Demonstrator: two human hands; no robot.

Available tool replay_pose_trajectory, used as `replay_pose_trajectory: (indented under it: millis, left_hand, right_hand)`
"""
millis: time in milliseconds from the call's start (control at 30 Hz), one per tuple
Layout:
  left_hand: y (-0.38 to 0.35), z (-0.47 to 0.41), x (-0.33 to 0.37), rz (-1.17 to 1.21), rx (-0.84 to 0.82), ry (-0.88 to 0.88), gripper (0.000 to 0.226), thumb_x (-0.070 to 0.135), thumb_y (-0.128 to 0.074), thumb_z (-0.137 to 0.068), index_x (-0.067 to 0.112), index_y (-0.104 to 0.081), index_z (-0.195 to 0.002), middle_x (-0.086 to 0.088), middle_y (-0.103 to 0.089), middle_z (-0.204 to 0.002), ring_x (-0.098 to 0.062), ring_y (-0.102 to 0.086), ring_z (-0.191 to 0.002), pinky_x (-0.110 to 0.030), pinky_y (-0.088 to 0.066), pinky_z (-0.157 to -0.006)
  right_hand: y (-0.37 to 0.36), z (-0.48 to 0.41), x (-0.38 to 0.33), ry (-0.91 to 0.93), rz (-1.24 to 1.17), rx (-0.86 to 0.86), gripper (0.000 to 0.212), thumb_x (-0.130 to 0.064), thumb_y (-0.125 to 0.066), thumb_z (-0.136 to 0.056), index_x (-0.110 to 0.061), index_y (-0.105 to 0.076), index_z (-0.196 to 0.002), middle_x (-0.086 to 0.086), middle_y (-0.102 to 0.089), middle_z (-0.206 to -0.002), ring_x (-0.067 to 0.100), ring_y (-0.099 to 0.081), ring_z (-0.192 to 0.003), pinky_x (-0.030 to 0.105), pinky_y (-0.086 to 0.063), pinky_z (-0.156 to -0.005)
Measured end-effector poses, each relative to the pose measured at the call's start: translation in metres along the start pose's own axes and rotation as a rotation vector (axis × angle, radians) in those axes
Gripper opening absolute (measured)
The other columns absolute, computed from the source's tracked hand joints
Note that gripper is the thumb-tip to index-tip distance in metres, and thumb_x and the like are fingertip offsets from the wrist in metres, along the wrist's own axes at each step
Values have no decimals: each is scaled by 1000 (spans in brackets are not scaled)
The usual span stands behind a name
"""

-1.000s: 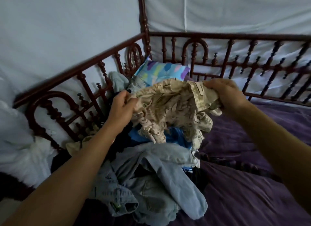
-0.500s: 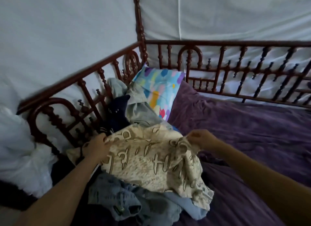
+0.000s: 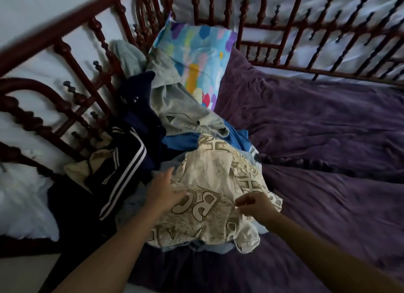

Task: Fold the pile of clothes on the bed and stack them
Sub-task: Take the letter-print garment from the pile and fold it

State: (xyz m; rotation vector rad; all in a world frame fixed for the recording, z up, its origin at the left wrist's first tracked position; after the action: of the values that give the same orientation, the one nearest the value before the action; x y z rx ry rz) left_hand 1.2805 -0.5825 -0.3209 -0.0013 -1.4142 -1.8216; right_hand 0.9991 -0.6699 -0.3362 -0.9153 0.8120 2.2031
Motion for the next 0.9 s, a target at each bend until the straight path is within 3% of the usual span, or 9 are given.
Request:
replay_pose_trajectory:
  millis: [167,267,367,433,500,567,633,800,900]
  left_hand:
    - [-28,-14,6,-394,-250,-144,20,27,-56,-86,23,-57,-106,-4,-65,-109,-24,-61,-96,-31,-43,-73]
    - [-11,-23,-10,-510,-151,-134,15,35,-53,-88,22,-60,-91,-3,-67,-97,-23,-63,-88,-29,-42,-67]
    - [16,-27,-44,-614,-117,-116,14,33,-51,-85,25,-58,-94,0,-66,-96,-21,-62,-81,-28,-41,-64]
    - [26,-26,-65,-715,-315,-54,18,35,-50,-85,23,-52,-98,2,-63,-96,-17,-59,-79,-27,-43,-64]
    - [34,-30,-69,-671,-456,-23,22,41,-52,-83,23,-56,-94,5,-59,-88,-17,-60,-82,-25,-44,-63]
    - [39,-45,-50,-483,-341,-101,18,43,-55,-81,27,-57,-86,3,-54,-85,-23,-61,-87,-26,-42,-63]
    - [36,-65,-14,-362,-158,-237,34,41,-61,-83,28,-60,-114,-4,-52,-110,-27,-55,-106,-35,-47,-80]
    - [-22,-71,88,-447,-311,-592,83,50,-70,-76,40,-26,-145,1,-30,-152,-26,-28,-139,-49,-26,-111]
    - [-68,-48,99,-741,-543,-642,42,40,-66,-80,31,-55,-119,-2,-57,-127,-27,-47,-125,-55,-19,-111]
  right_hand:
    - [-22,13,25,-170,371,-502,23,3,-66,-79,-9,-74,-97,1,-75,-81,10,-67,-65,23,-56,-60]
    - [-10,-8,28,-132,639,-79,17,-17,-67,-83,-16,-73,-98,-2,-72,-96,17,-68,-82,26,-54,-69]
    - [5,-30,12,-158,382,388,43,-42,-68,-82,-21,-62,-118,3,-63,-110,26,-62,-100,31,-46,-76]
    - [-5,-46,2,-258,258,332,52,-50,-70,-79,-22,-57,-121,4,-59,-107,24,-61,-93,29,-45,-74]
    - [-28,-54,-8,-263,214,265,20,-38,-65,-86,-19,-63,-89,2,-59,-79,19,-57,-71,29,-50,-67]
    - [-48,-51,-19,-203,14,304,24,-21,-57,-90,-13,-57,-67,3,-54,-63,18,-50,-59,28,-42,-58]
    - [-56,-35,-20,-263,-394,362,27,-12,-54,-88,-10,-56,-62,7,-53,-59,17,-48,-51,28,-37,-52]
    - [-53,37,24,-609,-823,100,32,-24,-54,-89,4,-68,-94,21,-71,-93,33,-68,-79,43,-57,-77]
    - [-34,77,55,-636,-807,86,41,-32,-64,-84,3,-70,-106,24,-70,-106,37,-70,-91,40,-59,-69]
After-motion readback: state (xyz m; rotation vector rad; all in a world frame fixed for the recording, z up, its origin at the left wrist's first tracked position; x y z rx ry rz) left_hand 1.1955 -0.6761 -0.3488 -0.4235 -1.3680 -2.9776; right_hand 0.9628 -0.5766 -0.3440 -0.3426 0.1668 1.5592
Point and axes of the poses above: each hand's wrist, its own z-axis away from the middle knuckle, its own y-axis out of the back of the hand, x = y × z, the point moved 2 cm from there along -z, towards the middle knuckle
